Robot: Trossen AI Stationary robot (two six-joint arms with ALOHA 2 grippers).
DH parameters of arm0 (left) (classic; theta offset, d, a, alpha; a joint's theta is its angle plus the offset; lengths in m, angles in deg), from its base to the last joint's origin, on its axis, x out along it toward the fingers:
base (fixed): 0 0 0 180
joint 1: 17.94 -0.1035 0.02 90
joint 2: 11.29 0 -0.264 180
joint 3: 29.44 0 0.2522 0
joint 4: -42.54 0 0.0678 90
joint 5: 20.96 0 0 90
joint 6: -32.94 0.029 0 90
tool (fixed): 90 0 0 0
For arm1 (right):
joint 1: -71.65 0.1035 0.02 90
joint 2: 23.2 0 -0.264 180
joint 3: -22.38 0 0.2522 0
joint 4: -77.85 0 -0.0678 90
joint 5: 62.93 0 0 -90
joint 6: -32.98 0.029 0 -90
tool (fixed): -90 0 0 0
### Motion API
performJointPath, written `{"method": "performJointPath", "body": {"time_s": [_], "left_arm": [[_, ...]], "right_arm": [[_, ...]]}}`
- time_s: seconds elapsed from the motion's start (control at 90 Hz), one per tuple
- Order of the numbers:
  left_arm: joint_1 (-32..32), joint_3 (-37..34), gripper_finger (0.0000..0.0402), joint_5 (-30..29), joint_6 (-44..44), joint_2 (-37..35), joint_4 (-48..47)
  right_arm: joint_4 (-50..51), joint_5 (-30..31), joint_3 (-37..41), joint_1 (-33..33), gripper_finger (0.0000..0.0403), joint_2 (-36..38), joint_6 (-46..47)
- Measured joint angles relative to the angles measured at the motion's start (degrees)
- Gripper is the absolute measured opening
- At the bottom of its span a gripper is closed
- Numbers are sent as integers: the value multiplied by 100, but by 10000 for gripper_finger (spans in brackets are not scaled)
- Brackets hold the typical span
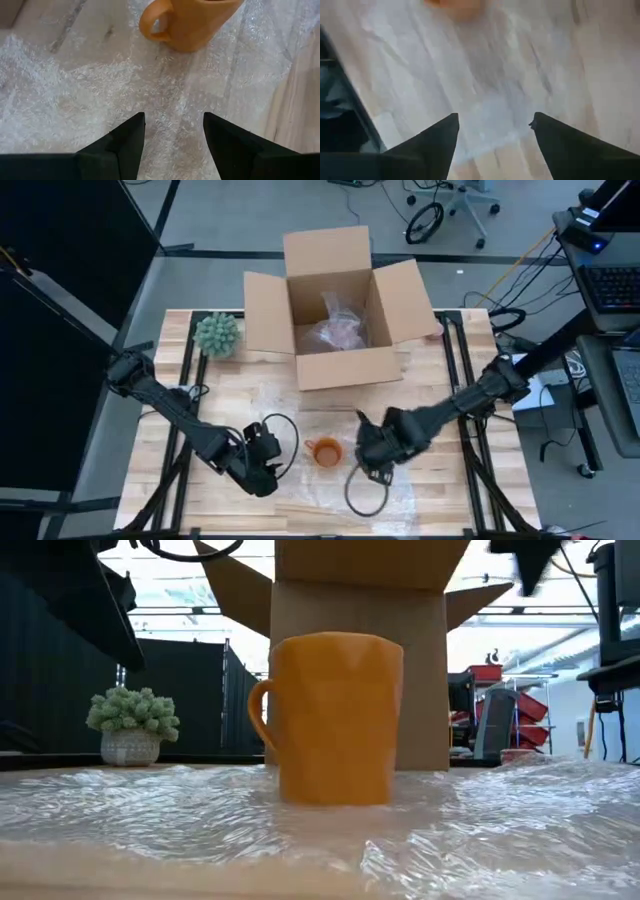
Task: Wrap mug
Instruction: Wrap the orange mug with the left bubble wrap
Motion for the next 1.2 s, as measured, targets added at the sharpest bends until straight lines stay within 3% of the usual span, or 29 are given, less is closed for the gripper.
{"method": "performJointPath", "body": {"time_s": [0.144, 0.556, 0.656, 0.789, 1.056, 1.2], "left_arm": [[0, 1, 190, 2, 85, 0, 1], [0, 2, 189, 4, 81, 0, 43], [0, 2, 190, 4, 85, 0, 188], [0, 2, 189, 4, 82, 0, 350], [-21, 2, 189, -11, 87, 0, 346], [-39, 2, 189, -22, 90, 0, 341]], "right_arm": [[-426, -21, 972, 616, 238, 221, 1284], [-3748, 39, 4388, 1791, 236, 1172, 4257], [-4877, 118, 4883, 1900, 236, 1170, 4400], [-6136, 804, 5250, 1916, 236, 1170, 4205], [-6949, 1604, 5268, 1852, 233, 1158, 3547], [-7215, 1665, 5273, 1832, 193, 1157, 3319]]}}
